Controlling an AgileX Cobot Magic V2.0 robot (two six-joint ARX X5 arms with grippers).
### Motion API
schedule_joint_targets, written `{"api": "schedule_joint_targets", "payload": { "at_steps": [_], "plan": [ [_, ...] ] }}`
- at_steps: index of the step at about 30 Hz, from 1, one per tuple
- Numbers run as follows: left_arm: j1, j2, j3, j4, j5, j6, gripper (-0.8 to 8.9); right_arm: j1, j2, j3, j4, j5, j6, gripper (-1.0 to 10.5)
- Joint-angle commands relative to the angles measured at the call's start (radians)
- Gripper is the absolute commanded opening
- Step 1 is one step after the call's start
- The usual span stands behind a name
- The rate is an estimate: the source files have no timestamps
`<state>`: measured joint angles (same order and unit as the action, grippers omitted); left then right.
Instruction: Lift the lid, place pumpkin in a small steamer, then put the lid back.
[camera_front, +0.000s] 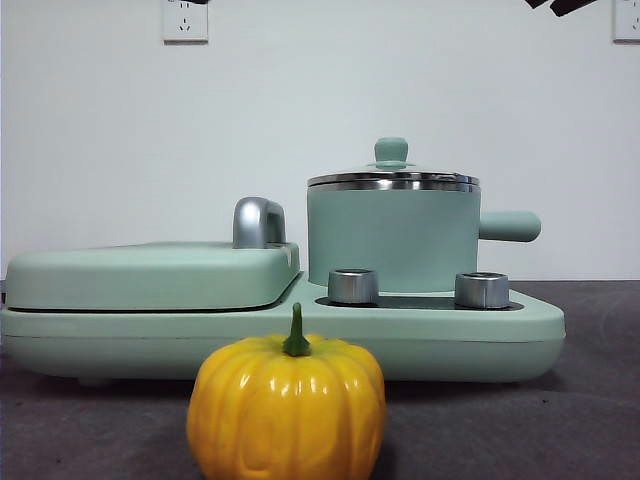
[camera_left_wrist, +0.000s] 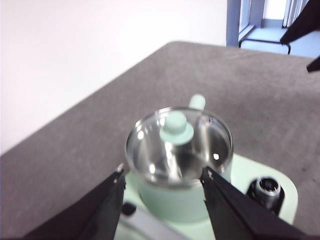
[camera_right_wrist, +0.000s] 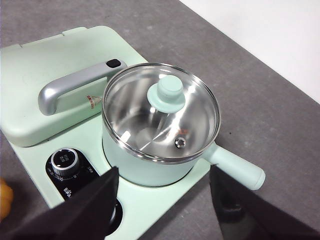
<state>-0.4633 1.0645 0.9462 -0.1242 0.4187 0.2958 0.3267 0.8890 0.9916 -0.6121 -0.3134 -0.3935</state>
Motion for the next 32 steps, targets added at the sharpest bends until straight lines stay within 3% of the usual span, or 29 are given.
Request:
{"api": "schedule_joint_targets", "payload": {
  "at_steps": [1, 9, 17, 32],
  "plan": [
    [-0.027, 0.060, 0.022, 0.082, 0.005, -0.011, 2.48, 0.005, 0.006, 0.014, 0.007, 0.000, -0.007, 2.9],
    [-0.084, 0.257, 0.026, 0.340, 0.004, -0.207, 2.47, 0.005, 0.006, 0.014, 0.006, 0.000, -0.006, 2.9],
    [-0.136, 0.435, 0.039, 0.511, -0.008, -0.211, 2.47, 0.005, 0.006, 0.014, 0.006, 0.000, 0.016, 2.9],
    [-0.155, 0.673, 0.196, 0.513, -0.053, -0.208, 2.48, 0.005, 0.007, 0.014, 0.006, 0.000, 0.015, 2.9]
  ]
}}
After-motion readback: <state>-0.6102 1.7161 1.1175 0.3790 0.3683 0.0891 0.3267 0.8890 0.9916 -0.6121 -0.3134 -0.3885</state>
